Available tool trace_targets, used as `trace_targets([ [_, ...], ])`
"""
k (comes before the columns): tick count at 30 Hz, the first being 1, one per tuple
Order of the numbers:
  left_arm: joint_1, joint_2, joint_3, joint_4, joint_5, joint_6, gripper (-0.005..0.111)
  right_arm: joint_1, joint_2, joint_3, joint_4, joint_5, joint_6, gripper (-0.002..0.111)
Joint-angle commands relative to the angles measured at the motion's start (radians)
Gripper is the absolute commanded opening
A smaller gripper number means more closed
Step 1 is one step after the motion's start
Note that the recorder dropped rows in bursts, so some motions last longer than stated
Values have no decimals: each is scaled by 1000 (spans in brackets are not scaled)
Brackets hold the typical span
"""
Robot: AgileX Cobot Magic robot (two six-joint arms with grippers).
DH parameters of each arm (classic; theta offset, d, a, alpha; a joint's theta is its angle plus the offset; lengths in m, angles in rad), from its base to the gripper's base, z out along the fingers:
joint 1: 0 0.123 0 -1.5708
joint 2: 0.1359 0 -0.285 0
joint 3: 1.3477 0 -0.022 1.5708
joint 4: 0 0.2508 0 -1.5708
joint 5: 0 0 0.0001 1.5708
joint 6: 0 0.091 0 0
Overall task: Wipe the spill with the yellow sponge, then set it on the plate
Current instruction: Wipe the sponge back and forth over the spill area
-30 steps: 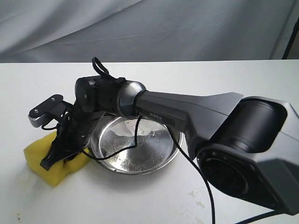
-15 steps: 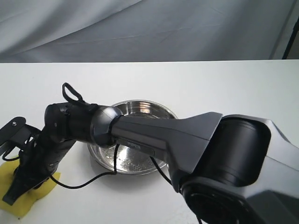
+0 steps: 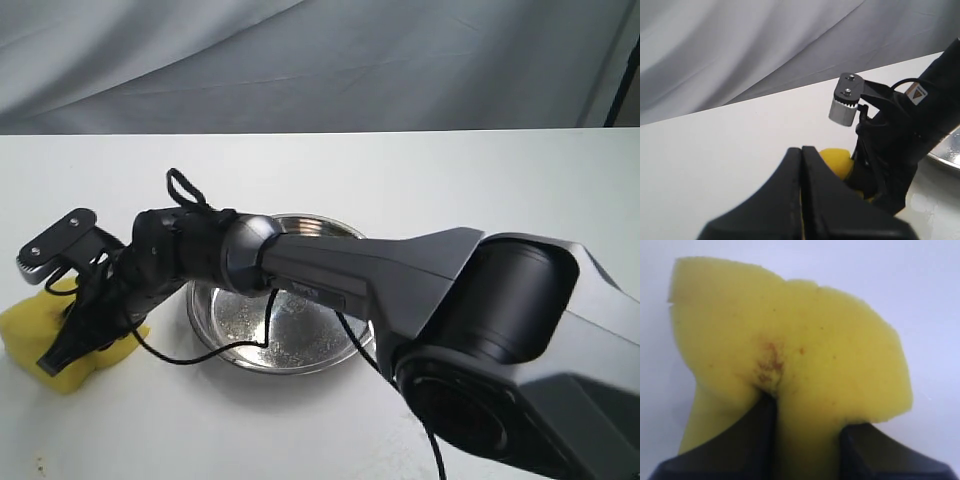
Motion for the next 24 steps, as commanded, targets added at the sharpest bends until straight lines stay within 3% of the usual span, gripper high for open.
trace_targets([
  [1,1,-5,-3,1,-7,-5,0,-47,14,15,-57,5,8,0],
  [10,1,-5,-3,1,-7,-5,0,-55,14,15,-53,38,11,0],
  [18,1,-5,-3,1,-7,-5,0,-53,14,15,-39,177,7,0],
  [24,1,-5,-3,1,-7,-5,0,-53,14,15,108,261,-91,0],
])
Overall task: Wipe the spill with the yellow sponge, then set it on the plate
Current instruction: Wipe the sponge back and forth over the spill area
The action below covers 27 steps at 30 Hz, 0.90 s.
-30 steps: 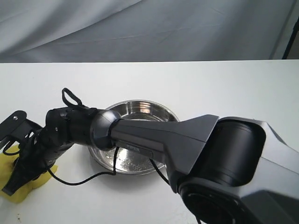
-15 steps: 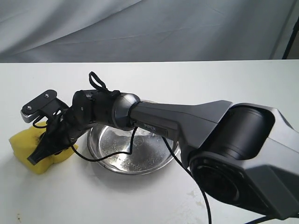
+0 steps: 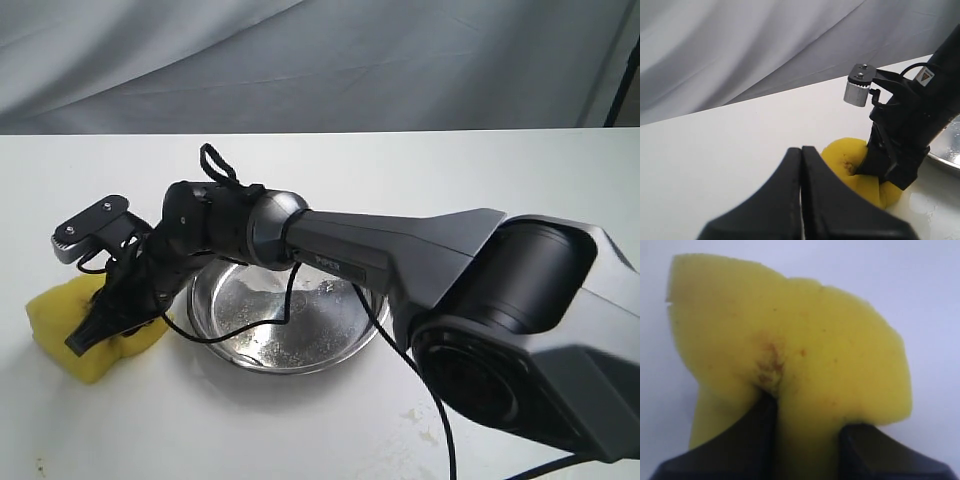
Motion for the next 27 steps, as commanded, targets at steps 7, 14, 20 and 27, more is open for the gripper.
trace_targets([
  [7,1,-5,-3,1,-7,-5,0,-1,14,15,229,213,-207,0],
  [14,1,-5,-3,1,-7,-5,0,-1,-48,15,250,212,-279,0],
  [20,1,-5,-3,1,-7,-5,0,-1,-129,15,170,173,-317,0],
  [27,1,-5,-3,1,-7,-5,0,-5,-182,15,-143,147,-204,0],
])
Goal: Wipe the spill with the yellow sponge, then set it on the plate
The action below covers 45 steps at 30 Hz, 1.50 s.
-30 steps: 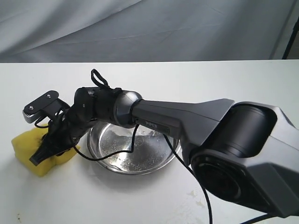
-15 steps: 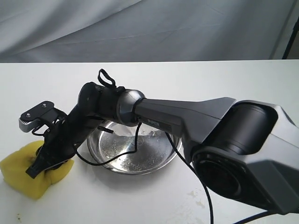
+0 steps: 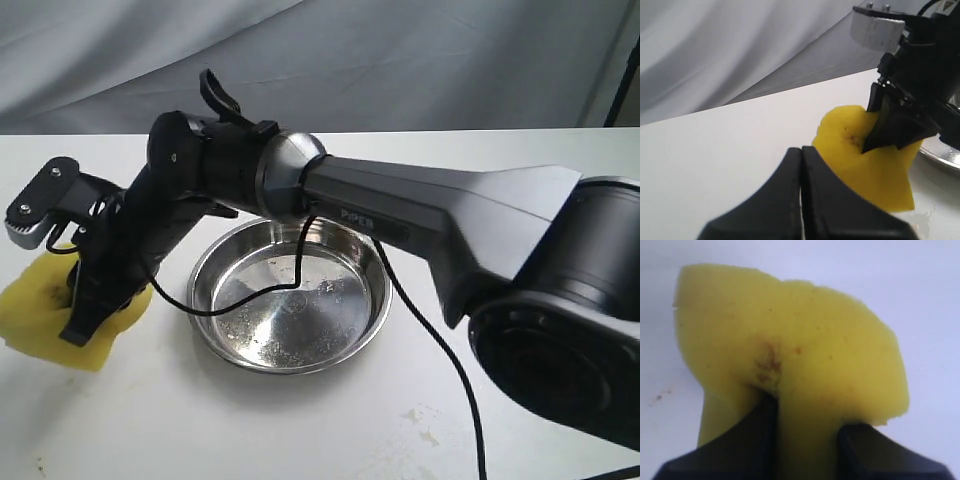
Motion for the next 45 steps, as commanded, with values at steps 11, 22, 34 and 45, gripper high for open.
trace_targets([
  [11,1,-5,-3,1,-7,-5,0,58,147,1,-151,147,101,0],
  [22,1,-5,-3,1,-7,-5,0,171,176,1,-192,-349,94,0],
  [34,1,-5,-3,1,-7,-5,0,40,174,1,-298,85,190,0],
  [45,1,-5,-3,1,-7,-5,0,152,174,1,-246,157,101,0],
])
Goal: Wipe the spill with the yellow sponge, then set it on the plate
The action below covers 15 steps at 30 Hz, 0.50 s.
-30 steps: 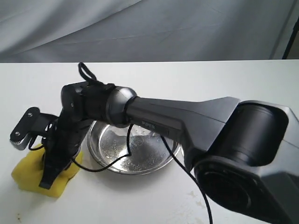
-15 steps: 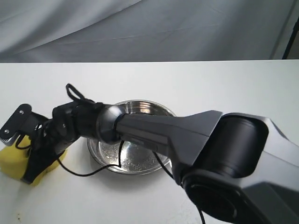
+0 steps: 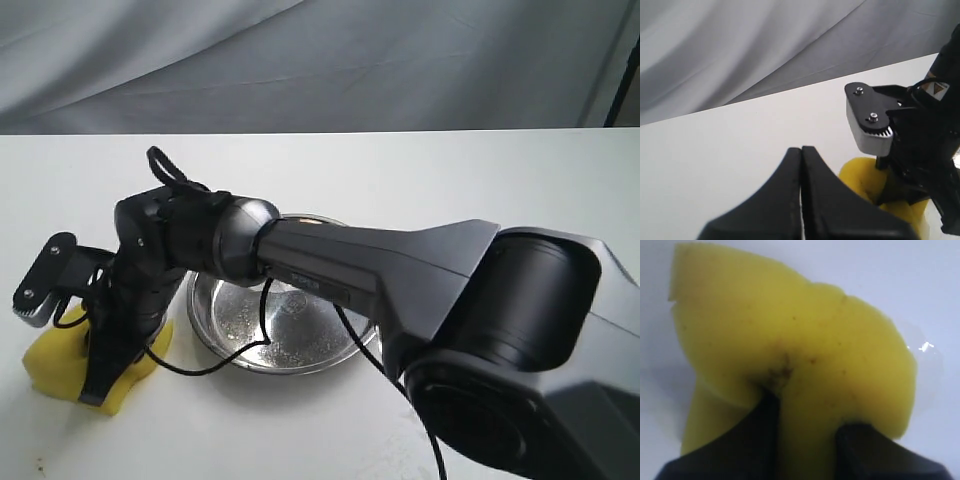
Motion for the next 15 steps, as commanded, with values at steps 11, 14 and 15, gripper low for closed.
trace_targets([
  [11,1,-5,-3,1,-7,-5,0,163,41,28,46,-322,-87,0],
  [14,1,-5,-3,1,-7,-5,0,137,41,28,40,-398,-70,0],
  [15,1,-5,-3,1,-7,-5,0,124,41,28,35,-398,-61,0],
])
